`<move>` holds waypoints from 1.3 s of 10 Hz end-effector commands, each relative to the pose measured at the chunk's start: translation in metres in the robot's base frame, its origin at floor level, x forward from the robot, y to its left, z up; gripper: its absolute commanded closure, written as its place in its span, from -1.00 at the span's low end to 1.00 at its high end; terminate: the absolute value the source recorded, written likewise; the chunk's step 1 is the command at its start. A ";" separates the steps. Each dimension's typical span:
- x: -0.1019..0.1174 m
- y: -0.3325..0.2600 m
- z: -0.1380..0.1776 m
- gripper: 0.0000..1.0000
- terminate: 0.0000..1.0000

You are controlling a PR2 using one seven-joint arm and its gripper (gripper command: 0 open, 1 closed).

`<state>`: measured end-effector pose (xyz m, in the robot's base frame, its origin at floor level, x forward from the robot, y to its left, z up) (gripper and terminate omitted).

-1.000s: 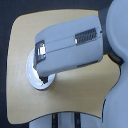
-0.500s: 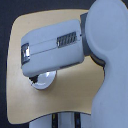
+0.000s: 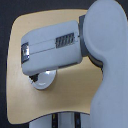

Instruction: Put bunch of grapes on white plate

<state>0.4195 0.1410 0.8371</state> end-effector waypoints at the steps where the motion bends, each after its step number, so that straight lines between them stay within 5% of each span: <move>1: 0.001 -0.013 -0.028 1.00 -1.00; 13: 0.012 -0.015 -0.079 1.00 -1.00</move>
<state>0.4229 0.1268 0.7771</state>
